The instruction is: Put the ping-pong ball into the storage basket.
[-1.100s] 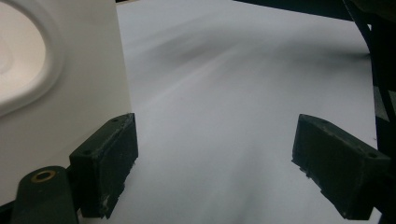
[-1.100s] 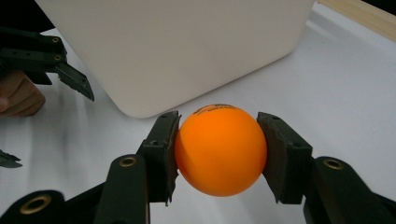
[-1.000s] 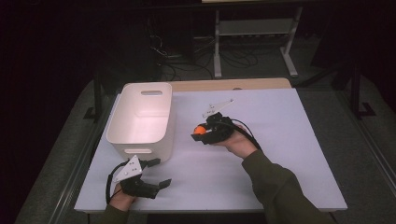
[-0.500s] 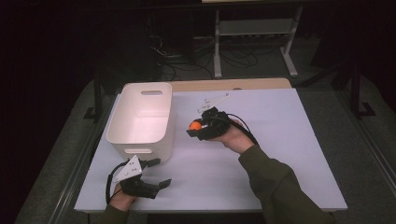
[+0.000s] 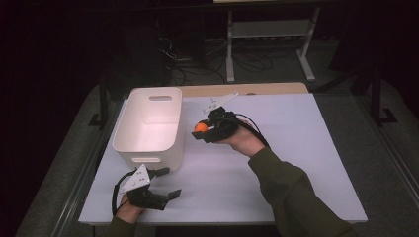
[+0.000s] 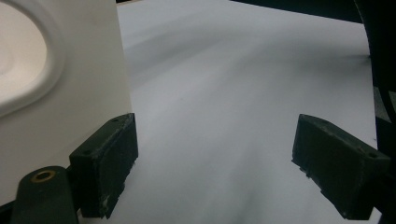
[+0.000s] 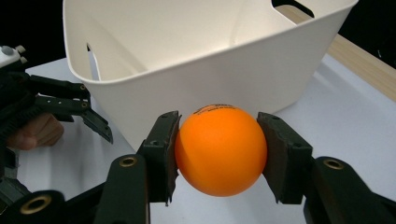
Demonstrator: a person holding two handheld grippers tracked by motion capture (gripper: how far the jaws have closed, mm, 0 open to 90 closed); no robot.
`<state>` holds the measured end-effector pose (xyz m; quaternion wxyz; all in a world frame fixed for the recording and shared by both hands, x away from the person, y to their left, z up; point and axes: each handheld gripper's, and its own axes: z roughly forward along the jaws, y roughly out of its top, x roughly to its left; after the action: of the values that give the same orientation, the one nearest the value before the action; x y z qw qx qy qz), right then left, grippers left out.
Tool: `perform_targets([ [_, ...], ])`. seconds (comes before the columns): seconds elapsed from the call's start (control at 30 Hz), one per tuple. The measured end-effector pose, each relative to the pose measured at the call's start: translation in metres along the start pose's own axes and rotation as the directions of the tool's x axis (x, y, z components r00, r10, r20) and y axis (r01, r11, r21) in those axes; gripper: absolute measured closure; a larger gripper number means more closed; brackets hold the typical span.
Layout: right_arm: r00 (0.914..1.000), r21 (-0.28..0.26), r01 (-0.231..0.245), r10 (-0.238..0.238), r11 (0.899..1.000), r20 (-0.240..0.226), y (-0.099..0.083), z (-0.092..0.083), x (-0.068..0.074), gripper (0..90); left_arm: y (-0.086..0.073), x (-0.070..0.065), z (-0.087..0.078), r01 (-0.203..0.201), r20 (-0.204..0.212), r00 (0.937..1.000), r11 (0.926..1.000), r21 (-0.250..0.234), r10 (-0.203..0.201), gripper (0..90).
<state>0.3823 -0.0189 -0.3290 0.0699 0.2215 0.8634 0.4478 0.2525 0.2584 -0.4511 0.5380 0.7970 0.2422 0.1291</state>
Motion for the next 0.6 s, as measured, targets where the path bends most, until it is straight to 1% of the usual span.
perform_targets([
  [0.4, 0.9993, -0.013, 0.037, -0.037, 0.999, -0.01, 0.021, 0.001, 0.005, 49.5, 0.0, 0.0, 0.0, -0.006, -0.002, 1.0, 1.0, -0.003, 0.006, 14.1],
  [0.6, 0.999, -0.026, 0.041, -0.041, 0.999, -0.015, 0.03, 0.002, 0.006, 49.5, 0.0, 0.0, 0.0, -0.006, -0.002, 1.0, 1.0, -0.005, 0.006, 14.1],
])
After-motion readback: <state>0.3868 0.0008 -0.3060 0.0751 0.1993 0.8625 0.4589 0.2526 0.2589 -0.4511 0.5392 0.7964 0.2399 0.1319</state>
